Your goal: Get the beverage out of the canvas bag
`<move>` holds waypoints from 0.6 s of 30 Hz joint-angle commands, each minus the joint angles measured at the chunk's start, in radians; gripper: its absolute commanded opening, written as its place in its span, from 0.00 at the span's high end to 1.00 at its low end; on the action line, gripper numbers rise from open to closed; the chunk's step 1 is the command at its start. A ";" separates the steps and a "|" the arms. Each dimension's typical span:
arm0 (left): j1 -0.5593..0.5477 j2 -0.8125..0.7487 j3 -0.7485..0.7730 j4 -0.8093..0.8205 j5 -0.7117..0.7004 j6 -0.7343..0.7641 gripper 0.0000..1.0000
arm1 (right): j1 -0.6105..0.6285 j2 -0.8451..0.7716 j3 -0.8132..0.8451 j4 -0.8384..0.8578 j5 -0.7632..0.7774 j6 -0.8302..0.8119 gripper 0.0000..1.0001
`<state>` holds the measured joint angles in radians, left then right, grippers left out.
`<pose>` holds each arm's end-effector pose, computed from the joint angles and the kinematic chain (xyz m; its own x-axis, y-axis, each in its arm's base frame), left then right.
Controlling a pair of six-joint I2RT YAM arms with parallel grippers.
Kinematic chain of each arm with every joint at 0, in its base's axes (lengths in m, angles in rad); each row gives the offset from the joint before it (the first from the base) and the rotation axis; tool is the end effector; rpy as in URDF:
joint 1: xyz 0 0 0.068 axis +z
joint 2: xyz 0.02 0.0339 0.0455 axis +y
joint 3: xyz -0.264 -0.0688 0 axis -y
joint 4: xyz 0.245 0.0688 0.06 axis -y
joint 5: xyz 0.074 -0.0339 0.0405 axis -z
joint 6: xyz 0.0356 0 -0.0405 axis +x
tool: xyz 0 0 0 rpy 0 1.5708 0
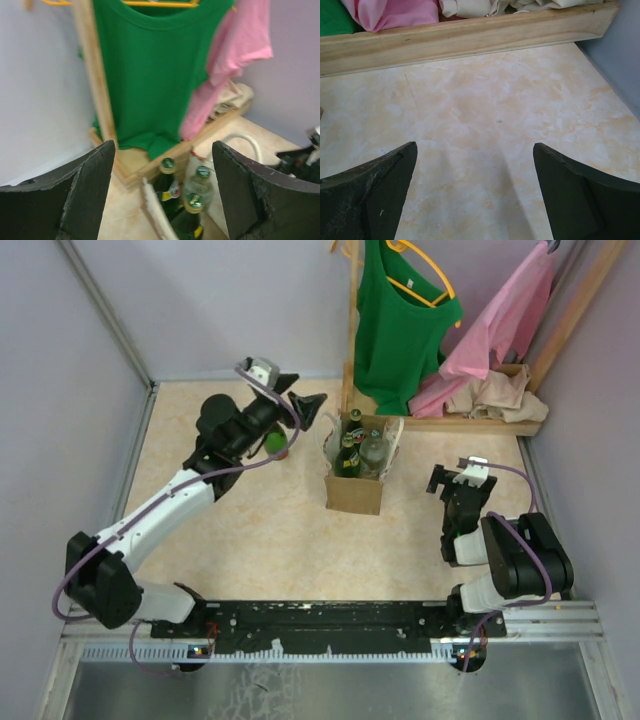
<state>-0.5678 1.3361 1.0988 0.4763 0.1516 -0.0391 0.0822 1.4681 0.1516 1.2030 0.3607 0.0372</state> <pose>0.2643 -0.1750 0.3968 0.1738 -0.1567 -0.9722 0.6626 0.7490 -0.0023 0.2195 0.0055 0.1419 -0.1027 0.0265 -0.9944 0.2767 0.9610 -0.0030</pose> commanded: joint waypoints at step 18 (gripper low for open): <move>-0.145 0.376 0.251 -0.240 0.107 0.041 0.31 | -0.001 -0.017 0.020 0.046 0.003 0.002 0.01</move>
<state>-0.7074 1.6875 1.3289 0.2382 0.2935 -0.0181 0.0822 1.4681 0.1516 1.2030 0.3611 0.0372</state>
